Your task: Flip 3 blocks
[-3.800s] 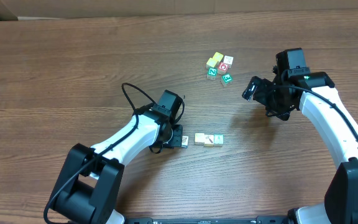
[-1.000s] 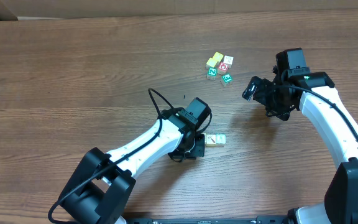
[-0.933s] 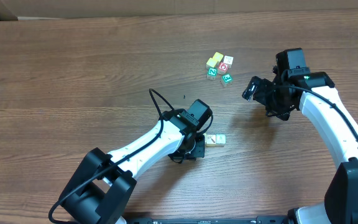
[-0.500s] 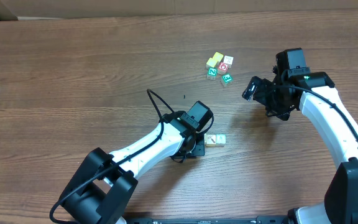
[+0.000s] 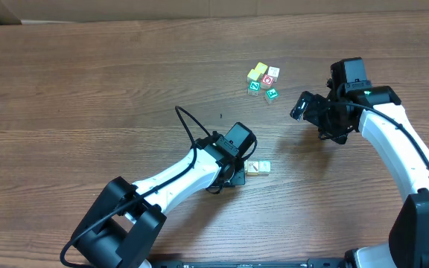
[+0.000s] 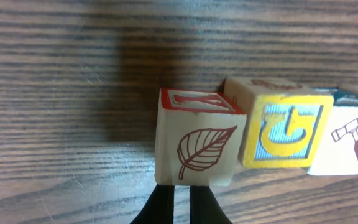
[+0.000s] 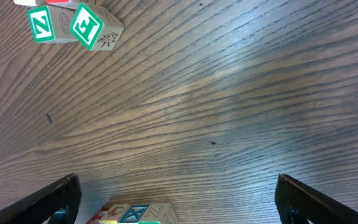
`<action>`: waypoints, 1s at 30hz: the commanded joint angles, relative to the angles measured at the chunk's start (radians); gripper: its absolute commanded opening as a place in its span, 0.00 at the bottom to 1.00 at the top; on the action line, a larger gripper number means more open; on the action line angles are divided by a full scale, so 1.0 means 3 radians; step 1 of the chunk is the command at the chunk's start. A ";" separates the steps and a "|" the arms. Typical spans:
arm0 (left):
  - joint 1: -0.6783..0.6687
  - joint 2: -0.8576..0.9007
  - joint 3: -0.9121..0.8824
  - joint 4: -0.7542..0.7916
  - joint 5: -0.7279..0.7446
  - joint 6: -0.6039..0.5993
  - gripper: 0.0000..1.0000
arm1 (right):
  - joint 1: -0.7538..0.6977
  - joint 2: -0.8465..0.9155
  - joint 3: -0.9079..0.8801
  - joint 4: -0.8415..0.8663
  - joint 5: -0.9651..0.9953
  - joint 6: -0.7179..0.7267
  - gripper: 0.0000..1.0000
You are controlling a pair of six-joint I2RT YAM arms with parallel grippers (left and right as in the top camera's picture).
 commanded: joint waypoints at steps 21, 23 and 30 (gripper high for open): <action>-0.0018 -0.0036 0.0025 -0.0048 0.0173 0.0074 0.04 | 0.0006 -0.0009 0.0045 0.0009 0.0025 -0.0024 1.00; -0.0014 -0.0144 0.0123 -0.0113 0.0089 0.0086 0.04 | 0.0006 -0.0009 0.0045 0.0009 0.0025 -0.0024 1.00; 0.0136 -0.0380 0.0468 -0.0429 -0.0025 0.0202 0.04 | 0.0006 -0.0009 0.0045 0.0009 0.0025 -0.0024 1.00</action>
